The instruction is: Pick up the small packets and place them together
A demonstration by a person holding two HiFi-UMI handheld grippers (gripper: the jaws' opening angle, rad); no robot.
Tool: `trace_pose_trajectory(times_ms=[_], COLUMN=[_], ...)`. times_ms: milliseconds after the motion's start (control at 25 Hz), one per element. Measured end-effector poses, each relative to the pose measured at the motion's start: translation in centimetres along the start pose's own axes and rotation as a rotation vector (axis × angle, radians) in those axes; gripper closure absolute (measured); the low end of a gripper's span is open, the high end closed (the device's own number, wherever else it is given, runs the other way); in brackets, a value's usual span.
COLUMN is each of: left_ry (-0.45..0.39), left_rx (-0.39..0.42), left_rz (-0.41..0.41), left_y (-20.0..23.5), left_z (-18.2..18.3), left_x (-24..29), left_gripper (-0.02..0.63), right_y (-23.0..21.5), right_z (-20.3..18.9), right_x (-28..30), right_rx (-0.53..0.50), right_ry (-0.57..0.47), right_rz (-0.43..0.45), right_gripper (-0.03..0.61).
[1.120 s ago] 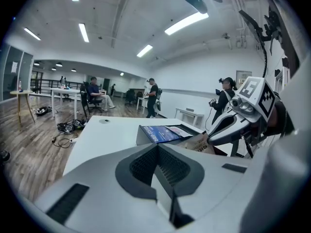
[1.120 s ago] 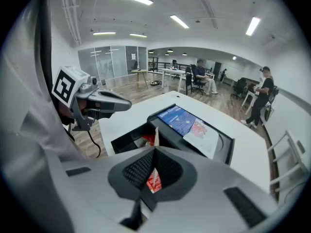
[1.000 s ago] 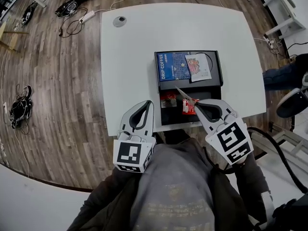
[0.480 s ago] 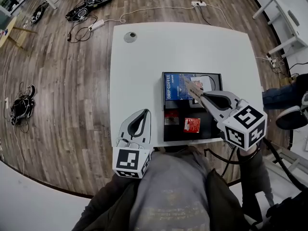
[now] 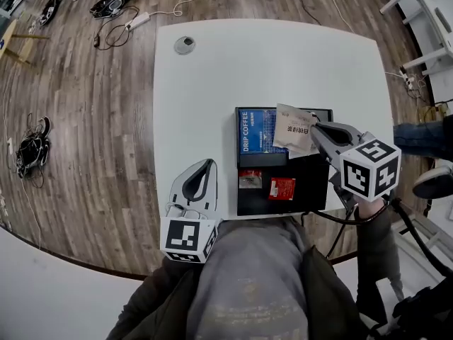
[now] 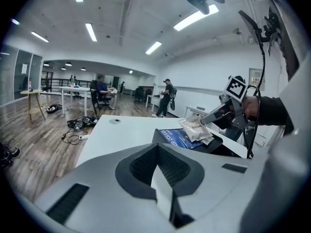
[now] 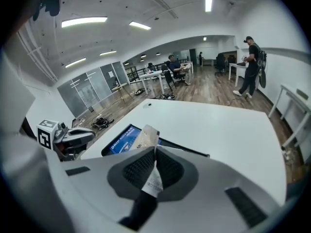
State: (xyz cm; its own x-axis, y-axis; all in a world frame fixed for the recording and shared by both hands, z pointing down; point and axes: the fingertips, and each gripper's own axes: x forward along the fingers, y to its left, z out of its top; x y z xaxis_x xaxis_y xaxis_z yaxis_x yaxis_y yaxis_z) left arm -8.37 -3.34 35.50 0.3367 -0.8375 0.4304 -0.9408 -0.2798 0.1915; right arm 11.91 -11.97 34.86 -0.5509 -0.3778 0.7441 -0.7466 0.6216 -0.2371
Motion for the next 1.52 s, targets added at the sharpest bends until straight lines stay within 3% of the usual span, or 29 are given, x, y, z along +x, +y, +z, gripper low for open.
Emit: trace_pose_trajectory(times_ms=[200, 360, 600, 760, 920, 1080, 1280, 1520], left_ry=[0.019, 0.026, 0.01, 0.008, -0.002, -0.007, -0.007, 0.004], left_rx=[0.001, 0.003, 0.014, 0.024, 0.041, 0.056, 0.076, 0.079], left_rz=[-0.008, -0.008, -0.012, -0.039, -0.072, -0.097, -0.108, -0.118], left_y=[-0.3, -0.4, -0.7, -1.8, -3.0, -4.0, -4.5, -4.7], left_z=[-0.4, -0.6, -0.5, -1.0, -1.0, -1.2, -1.3, -1.7], left_x=[0.7, 0.5, -0.1, -0.8, -1.5, -2.3, -2.9, -2.8], left_gripper=[0.611, 0.611, 0.611, 0.611, 0.611, 0.611, 0.611, 0.611], right_y=[-0.1, -0.3, -0.7, 3.9, 9.9, 12.2, 10.9, 8.4], right_z=[-0.1, 0.1, 2.1, 1.4, -1.8, -6.9, -12.4, -14.4], right_x=[0.4, 0.0, -3.1, -5.1, -5.4, -3.5, -1.6, -0.6], right_rx=[0.005, 0.002, -0.024, -0.135, -0.255, -0.25, -0.236, -0.165], right_ry=[-0.005, -0.033, -0.187, -0.232, -0.175, -0.057, 0.114, 0.215], right_rz=[0.02, -0.011, -0.087, 0.029, 0.208, 0.268, 0.193, 0.1], right_gripper=[0.52, 0.52, 0.511, 0.511, 0.511, 0.511, 0.511, 0.511])
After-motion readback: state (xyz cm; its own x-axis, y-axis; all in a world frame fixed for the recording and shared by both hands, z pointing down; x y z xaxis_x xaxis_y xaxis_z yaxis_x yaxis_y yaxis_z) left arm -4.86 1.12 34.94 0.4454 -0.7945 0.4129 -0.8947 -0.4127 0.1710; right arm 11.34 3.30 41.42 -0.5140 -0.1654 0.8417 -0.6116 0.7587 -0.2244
